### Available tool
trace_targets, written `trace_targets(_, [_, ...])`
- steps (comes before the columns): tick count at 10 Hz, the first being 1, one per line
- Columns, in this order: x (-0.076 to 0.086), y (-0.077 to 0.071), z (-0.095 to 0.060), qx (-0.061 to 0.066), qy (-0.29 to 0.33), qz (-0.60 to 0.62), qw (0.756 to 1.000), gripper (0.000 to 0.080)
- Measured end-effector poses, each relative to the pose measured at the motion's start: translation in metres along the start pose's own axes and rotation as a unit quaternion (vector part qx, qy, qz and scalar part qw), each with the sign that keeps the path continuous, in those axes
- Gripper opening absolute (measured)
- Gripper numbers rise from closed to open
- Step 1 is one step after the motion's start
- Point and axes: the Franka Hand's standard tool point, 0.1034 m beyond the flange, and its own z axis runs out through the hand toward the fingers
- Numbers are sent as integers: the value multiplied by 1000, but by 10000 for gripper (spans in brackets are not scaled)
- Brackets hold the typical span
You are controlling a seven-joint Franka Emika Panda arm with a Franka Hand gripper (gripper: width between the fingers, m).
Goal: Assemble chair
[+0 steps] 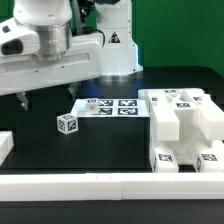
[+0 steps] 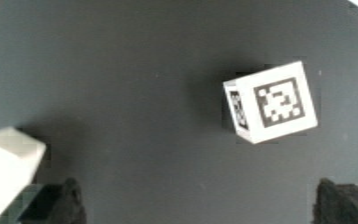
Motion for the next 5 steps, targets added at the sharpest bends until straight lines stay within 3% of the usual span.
trace_targets(1, [-1,0,3,21,-4,77,997,649])
trace_targets(4, [1,-2,5,28,-4,162,986,649])
trace_targets(5, [3,-5,6,36,-4,223,974,649])
